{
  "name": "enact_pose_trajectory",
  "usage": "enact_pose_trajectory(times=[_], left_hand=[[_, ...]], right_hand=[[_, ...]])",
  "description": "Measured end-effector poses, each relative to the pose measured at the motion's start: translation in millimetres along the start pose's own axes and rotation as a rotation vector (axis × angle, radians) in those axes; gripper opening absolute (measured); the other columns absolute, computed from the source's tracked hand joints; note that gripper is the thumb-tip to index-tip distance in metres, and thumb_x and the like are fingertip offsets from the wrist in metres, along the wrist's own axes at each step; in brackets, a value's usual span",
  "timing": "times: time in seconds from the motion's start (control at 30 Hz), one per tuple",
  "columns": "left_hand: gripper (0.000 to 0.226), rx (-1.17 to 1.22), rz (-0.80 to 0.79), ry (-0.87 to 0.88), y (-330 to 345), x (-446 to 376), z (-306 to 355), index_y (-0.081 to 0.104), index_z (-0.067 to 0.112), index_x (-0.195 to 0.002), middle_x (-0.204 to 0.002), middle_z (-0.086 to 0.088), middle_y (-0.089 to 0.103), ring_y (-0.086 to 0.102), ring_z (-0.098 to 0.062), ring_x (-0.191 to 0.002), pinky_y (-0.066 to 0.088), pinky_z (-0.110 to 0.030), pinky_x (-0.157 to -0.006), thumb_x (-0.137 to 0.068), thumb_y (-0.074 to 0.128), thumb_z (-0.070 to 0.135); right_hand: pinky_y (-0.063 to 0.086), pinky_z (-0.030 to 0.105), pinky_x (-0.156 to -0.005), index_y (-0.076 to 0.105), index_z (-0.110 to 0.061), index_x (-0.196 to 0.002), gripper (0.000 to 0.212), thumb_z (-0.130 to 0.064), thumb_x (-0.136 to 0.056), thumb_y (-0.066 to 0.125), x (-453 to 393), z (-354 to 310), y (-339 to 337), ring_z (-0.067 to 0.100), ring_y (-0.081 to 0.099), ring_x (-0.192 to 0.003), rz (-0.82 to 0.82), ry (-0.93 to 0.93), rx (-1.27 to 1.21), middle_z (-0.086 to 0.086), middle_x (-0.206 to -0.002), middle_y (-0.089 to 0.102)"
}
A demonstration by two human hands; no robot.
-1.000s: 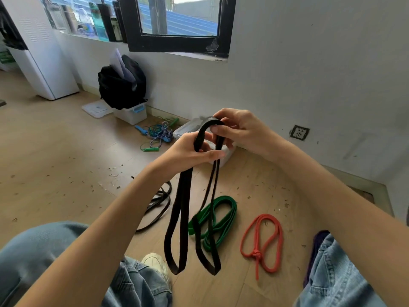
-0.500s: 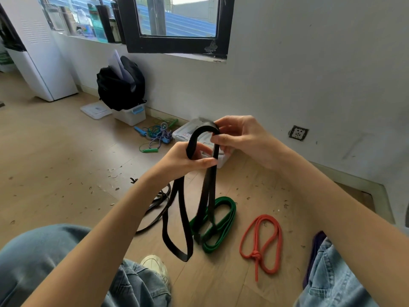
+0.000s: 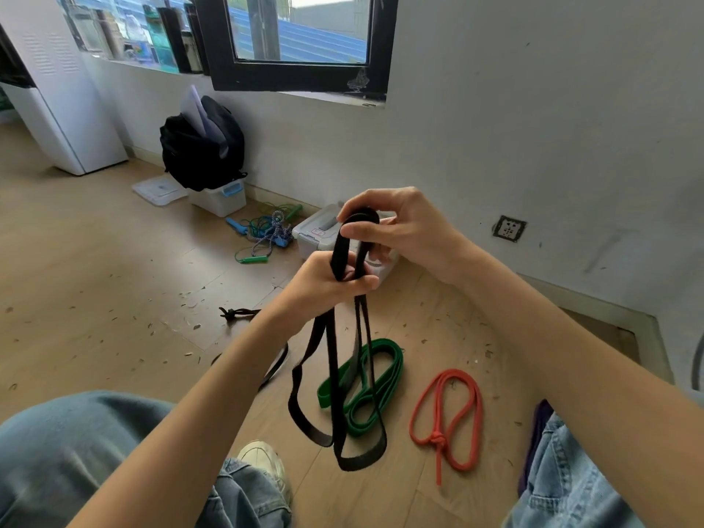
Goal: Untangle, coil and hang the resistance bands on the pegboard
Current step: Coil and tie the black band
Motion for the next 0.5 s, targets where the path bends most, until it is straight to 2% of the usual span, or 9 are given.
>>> enact_pose_trajectory(times=[0.07, 0.13, 0.27, 0.37, 0.43, 0.5], left_hand=[[0.014, -0.017, -0.029, -0.082, 5, 9, -18, 0.065, 0.018, -0.074, -0.062, 0.010, 0.061, 0.055, 0.002, -0.058, 0.044, -0.008, -0.056, -0.082, 0.067, 0.007], [0.005, -0.053, -0.077, -0.205, 11, 23, -43, 0.066, 0.009, -0.079, -0.067, 0.006, 0.059, 0.055, 0.000, -0.060, 0.044, -0.009, -0.058, -0.083, 0.067, 0.012], [0.027, -0.096, -0.063, -0.239, 8, 26, -61, 0.063, -0.002, -0.080, -0.061, 0.007, 0.052, 0.048, 0.005, -0.051, 0.037, -0.007, -0.054, -0.081, 0.070, 0.024], [0.022, -0.129, -0.055, -0.224, 3, 18, -58, 0.059, 0.009, -0.069, -0.063, 0.005, 0.054, 0.051, 0.005, -0.054, 0.038, -0.004, -0.056, -0.079, 0.072, 0.023], [0.020, -0.203, -0.092, -0.211, 4, 16, -59, 0.057, 0.020, -0.067, -0.063, 0.009, 0.056, 0.053, 0.009, -0.054, 0.039, -0.002, -0.055, -0.077, 0.074, 0.020], [0.023, -0.254, -0.103, -0.197, 5, 15, -58, 0.055, 0.024, -0.064, -0.058, 0.012, 0.058, 0.054, 0.009, -0.051, 0.039, -0.003, -0.053, -0.077, 0.075, 0.021]], right_hand=[[0.052, 0.020, -0.053, 0.062, 0.001, -0.101, 0.018, -0.003, -0.084, 0.063, 5, 5, -3, 0.012, 0.062, -0.058, 0.116, 0.017, -0.210, 0.007, -0.083, 0.060], [0.052, 0.022, -0.052, 0.060, 0.002, -0.102, 0.017, -0.002, -0.085, 0.061, 9, 12, -11, 0.019, 0.061, -0.058, 0.235, 0.019, -0.356, 0.008, -0.081, 0.058], [0.045, 0.026, -0.059, 0.060, -0.002, -0.102, 0.017, -0.005, -0.086, 0.061, 20, 37, -21, 0.020, 0.052, -0.065, 0.358, 0.082, -0.455, 0.005, -0.082, 0.056], [0.046, 0.018, -0.060, 0.062, -0.009, -0.101, 0.019, -0.006, -0.083, 0.064, 30, 52, -28, 0.011, 0.056, -0.069, 0.430, 0.143, -0.620, 0.003, -0.086, 0.059], [0.048, 0.015, -0.061, 0.063, -0.013, -0.099, 0.018, -0.006, -0.082, 0.065, 32, 59, -31, 0.006, 0.061, -0.072, 0.448, 0.143, -0.628, 0.002, -0.087, 0.061], [0.048, 0.016, -0.061, 0.064, -0.014, -0.100, 0.017, -0.007, -0.083, 0.065, 34, 67, -30, 0.006, 0.060, -0.073, 0.462, 0.164, -0.608, 0.002, -0.087, 0.061]])
Point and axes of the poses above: each hand's wrist, its own x-axis away from the middle knuckle, its own y-axis out of the palm, z = x × y, the point moved 3 cm from there along -x, towards the middle knuckle
